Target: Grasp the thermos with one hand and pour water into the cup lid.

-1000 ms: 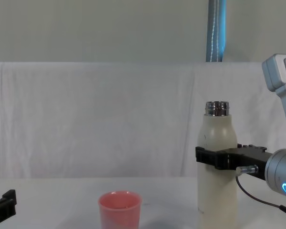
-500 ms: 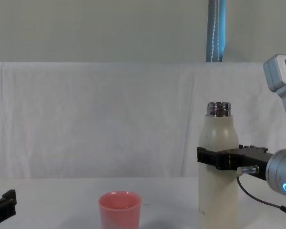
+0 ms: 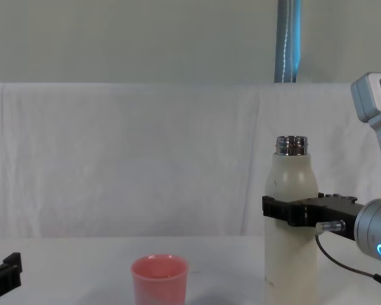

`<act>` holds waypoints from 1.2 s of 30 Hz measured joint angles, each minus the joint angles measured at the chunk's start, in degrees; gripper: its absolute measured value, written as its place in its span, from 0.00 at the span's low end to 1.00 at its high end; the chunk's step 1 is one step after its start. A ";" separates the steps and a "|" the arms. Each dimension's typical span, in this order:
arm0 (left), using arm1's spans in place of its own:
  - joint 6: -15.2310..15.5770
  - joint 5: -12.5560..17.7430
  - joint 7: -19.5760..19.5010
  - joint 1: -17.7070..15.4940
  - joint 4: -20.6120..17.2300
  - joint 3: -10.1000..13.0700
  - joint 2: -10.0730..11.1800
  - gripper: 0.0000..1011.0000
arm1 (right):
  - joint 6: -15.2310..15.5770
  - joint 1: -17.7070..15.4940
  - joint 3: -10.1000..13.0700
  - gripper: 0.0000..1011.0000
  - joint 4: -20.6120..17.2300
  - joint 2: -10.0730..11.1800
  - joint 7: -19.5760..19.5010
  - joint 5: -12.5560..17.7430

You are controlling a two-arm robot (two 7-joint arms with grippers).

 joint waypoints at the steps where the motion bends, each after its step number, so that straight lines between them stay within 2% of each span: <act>1: 0.00 0.00 0.00 0.00 0.00 0.00 0.00 0.99 | 0.00 0.00 0.00 0.94 0.00 0.01 0.00 0.00; 5: 0.00 0.00 0.00 0.00 0.00 0.00 0.00 0.99 | -0.01 0.00 0.00 0.94 0.00 0.02 0.00 0.00; 9: 0.00 0.00 0.00 0.00 0.00 0.00 0.00 0.99 | -0.02 0.00 0.00 0.99 0.00 0.03 -0.01 0.00; 36: 0.00 0.00 0.00 0.00 0.00 0.00 0.00 0.99 | -0.02 0.01 0.00 0.99 -0.01 0.02 0.00 0.00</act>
